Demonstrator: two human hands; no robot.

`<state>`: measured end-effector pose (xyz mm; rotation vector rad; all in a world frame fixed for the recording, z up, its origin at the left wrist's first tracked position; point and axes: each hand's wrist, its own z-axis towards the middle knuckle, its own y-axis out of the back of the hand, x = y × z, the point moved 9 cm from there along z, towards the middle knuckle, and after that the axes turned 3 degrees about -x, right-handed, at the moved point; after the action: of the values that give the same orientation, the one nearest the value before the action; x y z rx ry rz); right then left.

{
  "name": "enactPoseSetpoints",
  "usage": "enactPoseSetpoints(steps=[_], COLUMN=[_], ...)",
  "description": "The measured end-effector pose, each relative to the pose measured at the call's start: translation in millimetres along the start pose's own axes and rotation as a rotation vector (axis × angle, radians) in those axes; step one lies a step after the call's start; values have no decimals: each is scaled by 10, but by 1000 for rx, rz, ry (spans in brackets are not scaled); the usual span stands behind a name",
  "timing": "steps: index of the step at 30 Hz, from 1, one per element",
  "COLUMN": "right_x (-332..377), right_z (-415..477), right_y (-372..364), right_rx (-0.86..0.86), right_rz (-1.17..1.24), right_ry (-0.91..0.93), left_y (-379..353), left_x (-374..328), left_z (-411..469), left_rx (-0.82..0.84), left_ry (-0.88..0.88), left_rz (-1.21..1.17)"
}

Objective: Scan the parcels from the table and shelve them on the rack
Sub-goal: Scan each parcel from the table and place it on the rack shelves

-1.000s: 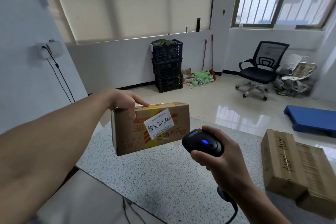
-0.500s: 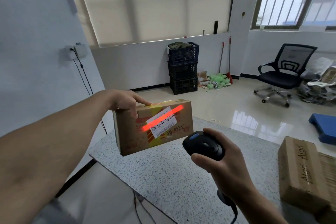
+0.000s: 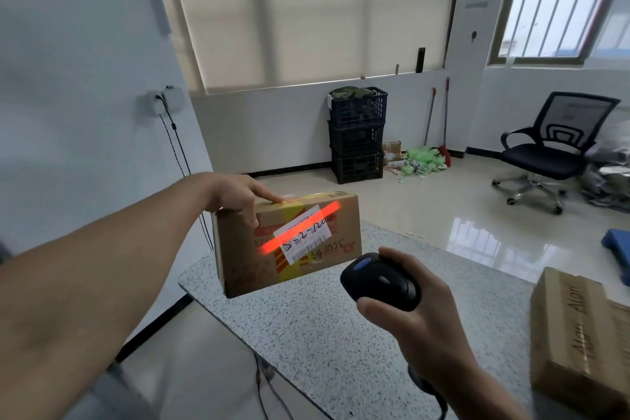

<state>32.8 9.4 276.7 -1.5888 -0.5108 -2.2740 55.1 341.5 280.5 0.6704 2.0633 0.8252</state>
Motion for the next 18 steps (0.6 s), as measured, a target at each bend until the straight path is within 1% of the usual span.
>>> enactPoseSetpoints(steps=[13, 18], right_x=[-23, -87], right_z=[-19, -27], right_y=[5, -64], right_rx=[1, 15], right_rz=[12, 33], right_ry=[16, 7], left_y=[-51, -21], left_x=[2, 132], left_z=[-115, -216], left_rx=[1, -41], left_ry=[12, 18], left_rz=[8, -21])
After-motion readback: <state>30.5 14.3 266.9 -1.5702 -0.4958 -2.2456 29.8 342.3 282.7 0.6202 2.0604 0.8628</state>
